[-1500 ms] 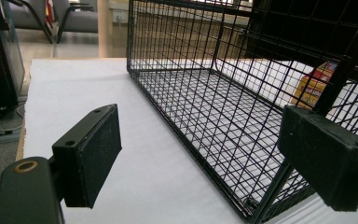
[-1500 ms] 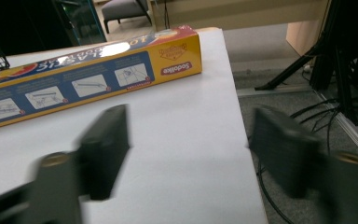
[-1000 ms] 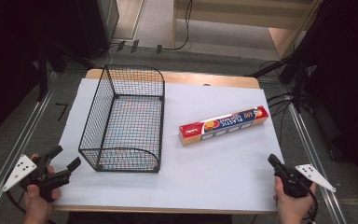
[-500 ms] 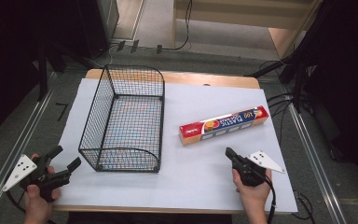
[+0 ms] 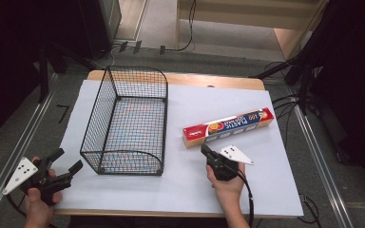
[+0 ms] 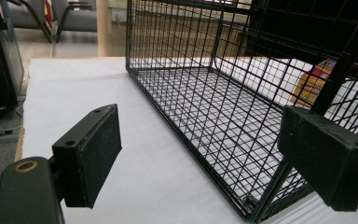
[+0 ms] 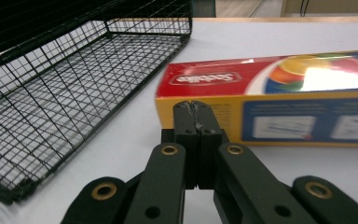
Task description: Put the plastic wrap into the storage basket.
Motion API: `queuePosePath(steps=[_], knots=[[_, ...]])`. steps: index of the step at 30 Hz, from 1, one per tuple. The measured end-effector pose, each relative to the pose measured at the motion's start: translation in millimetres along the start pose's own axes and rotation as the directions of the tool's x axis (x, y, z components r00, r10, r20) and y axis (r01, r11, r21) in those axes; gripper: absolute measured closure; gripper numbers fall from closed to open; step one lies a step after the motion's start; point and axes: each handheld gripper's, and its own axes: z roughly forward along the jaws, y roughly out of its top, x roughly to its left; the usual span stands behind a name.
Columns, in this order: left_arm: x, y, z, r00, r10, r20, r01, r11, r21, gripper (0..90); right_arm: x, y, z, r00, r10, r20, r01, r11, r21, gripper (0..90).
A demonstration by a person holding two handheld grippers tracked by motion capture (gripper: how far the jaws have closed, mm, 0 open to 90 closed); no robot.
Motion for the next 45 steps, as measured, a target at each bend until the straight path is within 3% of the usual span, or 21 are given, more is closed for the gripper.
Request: queuePosePath(steps=[2, 10, 16, 20, 23, 29, 35, 39, 45], knots=[[-0.2, 0.0, 0.0, 1.0, 0.002, 0.002, -0.002, 1.0, 0.0, 13.6, 11.1, 1.8, 16.1, 0.9999, 0.007, 0.014, -0.007, 1.0, 0.008, 90.0], [-1.4, -0.1, 0.8, 0.9999, 0.013, 0.003, -0.013, 0.9999, 0.006, 13.6, 35.1, 2.1, 43.1, 0.9997, -0.004, 0.025, 0.003, 0.999, 0.054, 90.0], [-1.2, -0.1, 0.6, 0.9999, 0.013, 0.004, -0.013, 0.9999, 0.006, 13.5, 44.7, 6.4, 57.3, 0.9969, 0.005, 0.079, -0.01, 0.998, 0.069, 90.0], [-1.1, -0.1, 0.3, 0.9999, 0.013, 0.005, -0.013, 0.9999, 0.006, 13.6, 49.6, 4.3, 59.3, 0.9918, -0.035, 0.123, 0.025, 0.996, 0.08, 90.0], [-1.1, -0.2, 0.2, 0.9999, 0.009, 0.005, -0.009, 1.0, 0.002, 13.5, 51.3, 3.1, 57.1, 0.9886, -0.054, 0.14, 0.043, 0.996, 0.078, 90.0], [-1.2, -0.2, 0.3, 0.9999, 0.014, 0.006, -0.014, 0.9999, 0.006, 13.5, 44.4, 1.3, 47.7, 0.9866, -0.041, 0.158, 0.033, 0.998, 0.056, 90.0], [-1.9, -0.1, 1.4, 0.9998, 0.02, 0.003, -0.02, 0.9997, 0.012, 13.5, 32.2, 4.2, 42.6, 0.9926, 0.018, 0.12, -0.024, 0.999, 0.046, 90.0], [-2.6, -0.1, 1.6, 0.9997, 0.023, 0.001, -0.023, 0.9996, 0.013, 13.5, 34.9, 23.8, 50.0, 0.9931, 0.013, 0.117, -0.018, 0.999, 0.044, 90.0], [-2.6, -0.2, 1.6, 0.9997, 0.024, 0.005, -0.024, 0.9996, 0.012, 13.6, 36.0, 48.7, 78.3, 0.9909, 0.031, 0.131, -0.047, 0.991, 0.122, 90.0]])
